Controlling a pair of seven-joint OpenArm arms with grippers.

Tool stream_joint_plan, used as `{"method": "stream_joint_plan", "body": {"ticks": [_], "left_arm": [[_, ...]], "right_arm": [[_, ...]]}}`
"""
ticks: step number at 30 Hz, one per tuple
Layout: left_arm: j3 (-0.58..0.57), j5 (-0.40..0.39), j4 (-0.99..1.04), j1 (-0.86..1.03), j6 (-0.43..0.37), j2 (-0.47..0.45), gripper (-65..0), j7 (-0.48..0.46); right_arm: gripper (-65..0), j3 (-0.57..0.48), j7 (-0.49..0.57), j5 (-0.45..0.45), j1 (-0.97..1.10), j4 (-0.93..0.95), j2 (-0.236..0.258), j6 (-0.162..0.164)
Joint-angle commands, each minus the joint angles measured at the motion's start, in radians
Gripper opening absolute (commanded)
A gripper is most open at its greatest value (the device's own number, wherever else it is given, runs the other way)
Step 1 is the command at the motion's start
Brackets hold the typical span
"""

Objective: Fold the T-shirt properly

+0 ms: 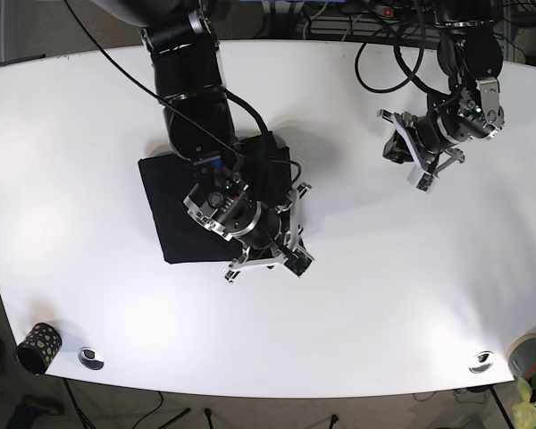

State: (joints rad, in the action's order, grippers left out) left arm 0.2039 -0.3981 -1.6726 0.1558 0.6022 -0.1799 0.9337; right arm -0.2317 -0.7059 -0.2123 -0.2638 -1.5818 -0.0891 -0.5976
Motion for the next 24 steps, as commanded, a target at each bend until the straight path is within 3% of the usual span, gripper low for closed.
{"method": "stream_joint_plan", "body": {"ticks": [1, 13, 16, 17, 21, 24], "left_arm": [[-0.005, -0.015, -0.016, -0.008, 0.002, -0.007, -58.1, -0.018], [-0.025, -0.015, -0.018, 0.015, 0.002, -0.005, -58.1, -0.018], [-0.025, -0.020, -0.019, 0.017, 0.002, -0.005, -57.9, -0.018], [-0.025, -0.020, -0.021, 0.015, 0.002, -0.005, -57.9, -0.018], [-0.030, -0.019, -0.021, 0.011, 0.002, -0.005, -57.8, -0.018], [-0.070, -0.022, -0.030, -0.017, 0.002, -0.005, -57.6, -0.018]], "right_arm": [[-63.6, 0.001, 0.081, 0.011, -0.041, 0.047, -0.010, 0.008], [-61.5, 0.025, 0.265, 0.011, -0.150, 0.378, -0.025, 0.015], [-47.2, 0.047, 0.271, 0.011, -0.180, 0.436, -0.027, 0.015], [-39.8, 0.050, 0.277, 0.024, -0.185, 0.444, -0.027, 0.015], [-16.0, 0.084, 0.288, 0.136, -0.185, 0.421, -0.016, 0.014], [-7.9, 0.085, 0.253, 0.231, -0.180, 0.343, 0.027, 0.014]]}}
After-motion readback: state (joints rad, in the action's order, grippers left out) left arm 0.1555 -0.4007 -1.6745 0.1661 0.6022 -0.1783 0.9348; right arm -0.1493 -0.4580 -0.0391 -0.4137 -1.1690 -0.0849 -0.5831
